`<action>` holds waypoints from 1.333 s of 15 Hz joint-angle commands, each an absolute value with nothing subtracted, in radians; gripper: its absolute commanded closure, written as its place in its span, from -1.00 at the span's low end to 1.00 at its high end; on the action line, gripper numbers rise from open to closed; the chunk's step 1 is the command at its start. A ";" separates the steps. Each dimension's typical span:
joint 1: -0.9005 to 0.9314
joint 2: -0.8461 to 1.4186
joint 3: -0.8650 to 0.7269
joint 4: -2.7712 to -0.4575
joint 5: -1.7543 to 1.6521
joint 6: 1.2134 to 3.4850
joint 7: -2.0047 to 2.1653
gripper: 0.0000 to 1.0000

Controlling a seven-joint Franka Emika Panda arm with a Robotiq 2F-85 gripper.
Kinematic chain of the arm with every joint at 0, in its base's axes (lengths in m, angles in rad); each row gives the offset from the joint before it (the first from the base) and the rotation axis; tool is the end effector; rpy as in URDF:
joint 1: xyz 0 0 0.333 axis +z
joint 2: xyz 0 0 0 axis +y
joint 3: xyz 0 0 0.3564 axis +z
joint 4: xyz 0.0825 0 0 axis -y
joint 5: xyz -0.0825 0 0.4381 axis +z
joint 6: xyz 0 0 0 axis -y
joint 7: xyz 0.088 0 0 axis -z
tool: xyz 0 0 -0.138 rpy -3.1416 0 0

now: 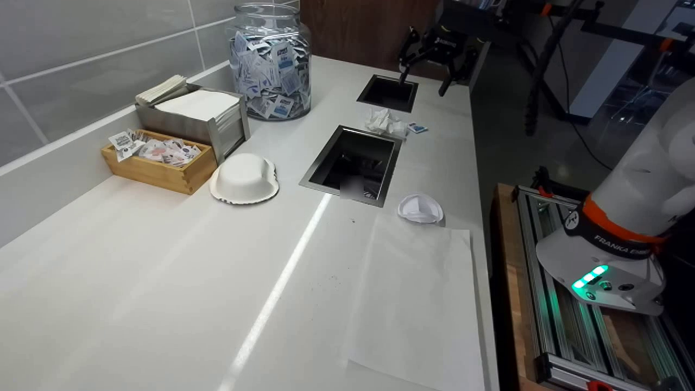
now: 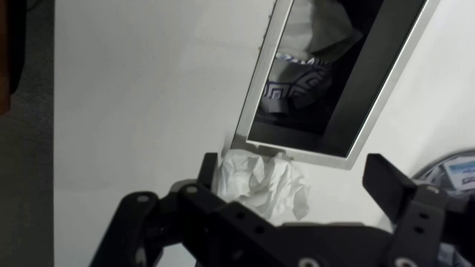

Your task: Throw the tissue into the bin on the left

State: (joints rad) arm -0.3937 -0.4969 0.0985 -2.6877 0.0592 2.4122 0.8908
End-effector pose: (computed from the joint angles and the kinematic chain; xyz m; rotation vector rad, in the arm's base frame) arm 0.4048 -0.1243 0.3820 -2.5001 1.7707 -0.3254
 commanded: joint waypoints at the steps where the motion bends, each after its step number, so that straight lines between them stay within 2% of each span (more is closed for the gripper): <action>1: -0.466 -0.353 0.101 -2.632 -0.051 2.494 1.091 -1.00; 6: -0.472 -0.185 0.032 -2.526 -0.136 2.487 1.309 -1.00; 12: -0.385 -0.032 -0.087 -2.430 -0.117 2.510 1.313 -1.00; 20: -0.319 -0.013 -0.141 -2.411 -0.109 2.488 1.290 -1.00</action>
